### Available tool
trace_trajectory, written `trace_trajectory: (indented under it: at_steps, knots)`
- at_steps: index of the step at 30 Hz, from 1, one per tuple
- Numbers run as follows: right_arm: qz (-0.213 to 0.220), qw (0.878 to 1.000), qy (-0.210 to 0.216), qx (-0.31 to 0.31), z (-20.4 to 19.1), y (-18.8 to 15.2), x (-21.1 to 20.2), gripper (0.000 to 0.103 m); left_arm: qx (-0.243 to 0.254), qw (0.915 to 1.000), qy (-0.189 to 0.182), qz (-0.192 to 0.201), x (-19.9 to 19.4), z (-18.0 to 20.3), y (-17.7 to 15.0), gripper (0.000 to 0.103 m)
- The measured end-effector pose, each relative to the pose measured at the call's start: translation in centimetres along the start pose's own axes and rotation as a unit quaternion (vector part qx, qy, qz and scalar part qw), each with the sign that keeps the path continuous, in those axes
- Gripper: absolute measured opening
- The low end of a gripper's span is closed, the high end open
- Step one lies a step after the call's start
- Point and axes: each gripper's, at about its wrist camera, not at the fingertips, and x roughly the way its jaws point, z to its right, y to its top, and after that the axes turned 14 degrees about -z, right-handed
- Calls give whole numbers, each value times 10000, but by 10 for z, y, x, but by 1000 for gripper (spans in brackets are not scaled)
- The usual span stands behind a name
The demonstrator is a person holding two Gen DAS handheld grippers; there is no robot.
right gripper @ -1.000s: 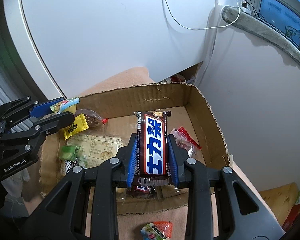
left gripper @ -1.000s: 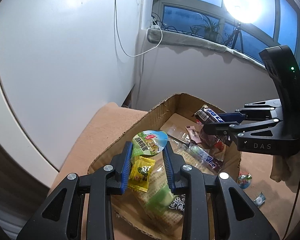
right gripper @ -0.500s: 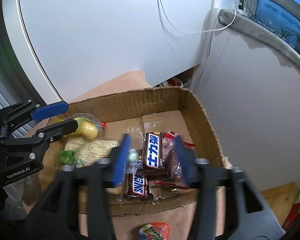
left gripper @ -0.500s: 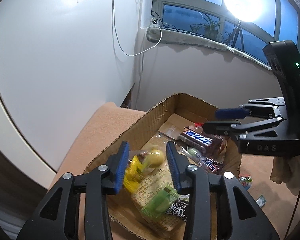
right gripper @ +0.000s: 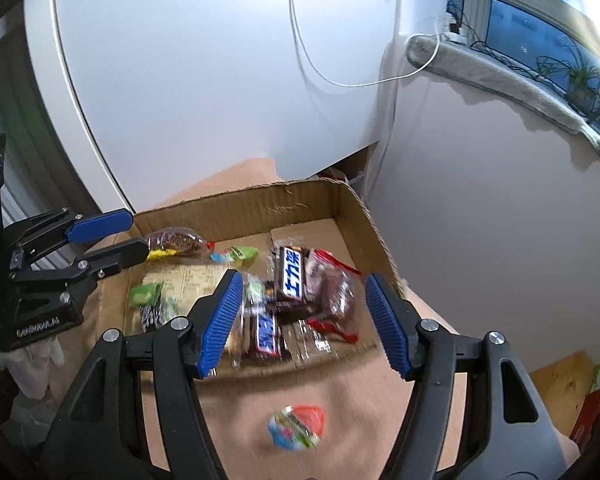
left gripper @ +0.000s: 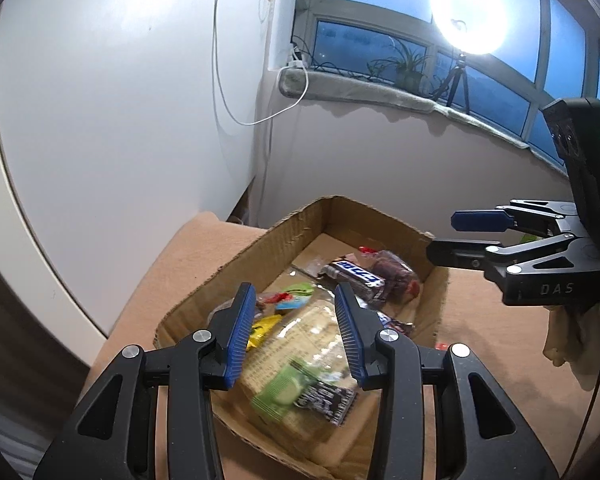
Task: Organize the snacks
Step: 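Move both tools back over the mint candy and remaining jelly cup, then grasp the green mint candy with the right tool while the left grasps the red-capped jelly cup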
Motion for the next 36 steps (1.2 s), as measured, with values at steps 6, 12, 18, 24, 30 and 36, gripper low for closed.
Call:
trace_trajectory:
  at_steps: [6,12,18,24,30,36]
  knots:
    - [114,9998,-1,159,14,-35,-24,67,45,9998,-174,93,-16,16,-9,40]
    - [3,9998,80,162,21,-77,-34,67,241,9988,-398,137,-30,43,-21,40]
    - [-472,9984,259,-187,19,-120,-22,67,415,9971,-641,8,-26,73,-36,40]
    - [-766,9950,500,-408,20,-149,-4,67,612,9949,-778,-187,-15,101,-45,40]
    - [-766,9923,719,-653,16,-163,7,66,795,9916,-934,-413,-2,123,-53,40]
    - [-803,9892,812,-924,10,-165,16,60,864,9891,-985,-674,20,137,-56,40]
